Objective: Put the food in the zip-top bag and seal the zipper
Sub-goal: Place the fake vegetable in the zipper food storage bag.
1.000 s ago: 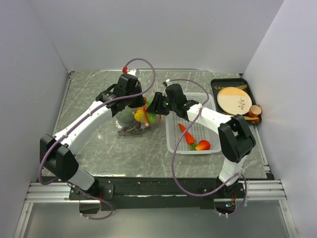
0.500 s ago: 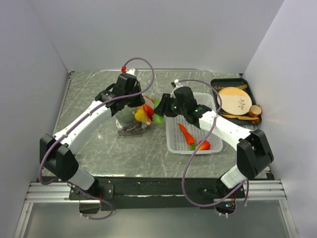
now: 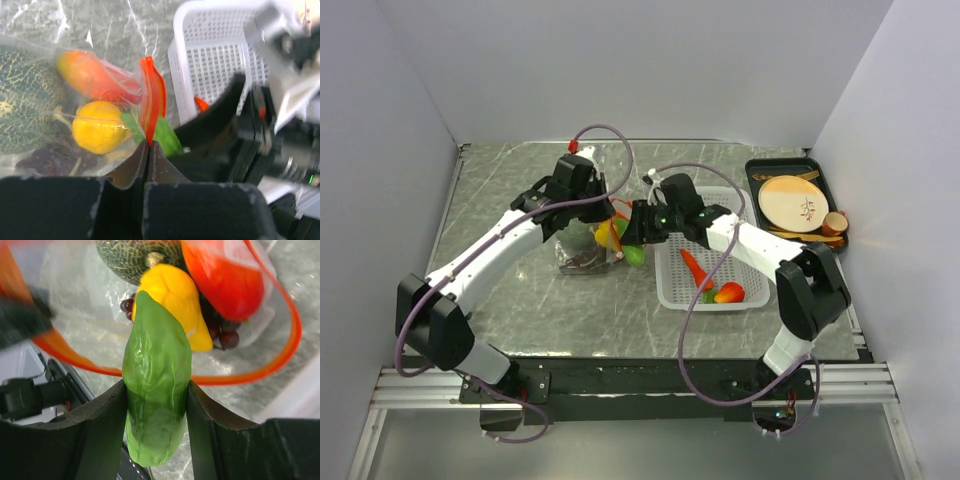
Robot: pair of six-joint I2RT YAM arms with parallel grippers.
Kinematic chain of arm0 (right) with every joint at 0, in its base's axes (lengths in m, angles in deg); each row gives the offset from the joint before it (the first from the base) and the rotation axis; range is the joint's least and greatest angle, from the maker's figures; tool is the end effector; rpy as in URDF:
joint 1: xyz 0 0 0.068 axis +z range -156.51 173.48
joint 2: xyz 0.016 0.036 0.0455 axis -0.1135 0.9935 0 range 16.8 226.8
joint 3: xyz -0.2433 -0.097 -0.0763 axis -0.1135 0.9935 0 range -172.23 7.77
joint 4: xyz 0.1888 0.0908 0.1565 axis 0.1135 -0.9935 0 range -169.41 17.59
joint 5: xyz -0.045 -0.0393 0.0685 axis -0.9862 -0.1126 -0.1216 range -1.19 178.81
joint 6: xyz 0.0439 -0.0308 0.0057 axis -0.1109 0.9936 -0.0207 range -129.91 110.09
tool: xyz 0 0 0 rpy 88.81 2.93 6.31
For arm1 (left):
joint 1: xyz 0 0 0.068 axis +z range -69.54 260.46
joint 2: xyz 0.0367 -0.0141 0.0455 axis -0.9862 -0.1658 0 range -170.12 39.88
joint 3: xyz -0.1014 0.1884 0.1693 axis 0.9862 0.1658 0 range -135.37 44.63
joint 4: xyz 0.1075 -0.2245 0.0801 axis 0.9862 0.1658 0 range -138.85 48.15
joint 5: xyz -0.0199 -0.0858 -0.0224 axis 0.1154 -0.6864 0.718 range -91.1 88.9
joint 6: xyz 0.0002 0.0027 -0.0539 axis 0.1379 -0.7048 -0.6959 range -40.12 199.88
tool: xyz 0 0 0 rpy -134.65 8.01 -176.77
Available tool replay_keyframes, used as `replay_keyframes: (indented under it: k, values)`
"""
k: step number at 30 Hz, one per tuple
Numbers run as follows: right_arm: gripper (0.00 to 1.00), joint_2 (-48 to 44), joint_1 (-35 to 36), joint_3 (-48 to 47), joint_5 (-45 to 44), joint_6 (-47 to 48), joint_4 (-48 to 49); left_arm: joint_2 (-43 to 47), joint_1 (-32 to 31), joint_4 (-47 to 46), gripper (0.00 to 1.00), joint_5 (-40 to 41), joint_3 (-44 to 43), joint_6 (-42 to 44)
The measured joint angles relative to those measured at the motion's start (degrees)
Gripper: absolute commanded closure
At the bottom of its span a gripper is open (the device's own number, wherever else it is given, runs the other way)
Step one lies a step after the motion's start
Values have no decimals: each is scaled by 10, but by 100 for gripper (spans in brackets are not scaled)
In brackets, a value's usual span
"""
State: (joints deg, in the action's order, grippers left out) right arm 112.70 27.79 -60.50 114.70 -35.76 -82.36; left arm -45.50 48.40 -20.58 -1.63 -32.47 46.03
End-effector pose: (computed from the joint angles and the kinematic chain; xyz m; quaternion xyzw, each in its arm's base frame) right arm 0.3018 0.2248 0.2510 -0.1633 0.8647 0.3897 0.2718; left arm 0.2862 -0.1796 0.3355 -0.0118 0.8931 -0.2480 0.3750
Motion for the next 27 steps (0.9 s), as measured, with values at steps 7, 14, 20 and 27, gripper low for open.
replay_keyframes:
  k: [7,14,20,27]
  values:
    - [74,20,-17,-53,61,49,-27,72,0,15,99,-19,50,31]
    - [72,45,-26,-68,115,45,-14,90,1,24,99,-41,57,43]
    - [70,58,-21,-46,120,-47,70,66,0,12,99,-60,55,36]
    - [70,63,-8,-8,78,-182,186,41,1,-5,99,-73,47,21]
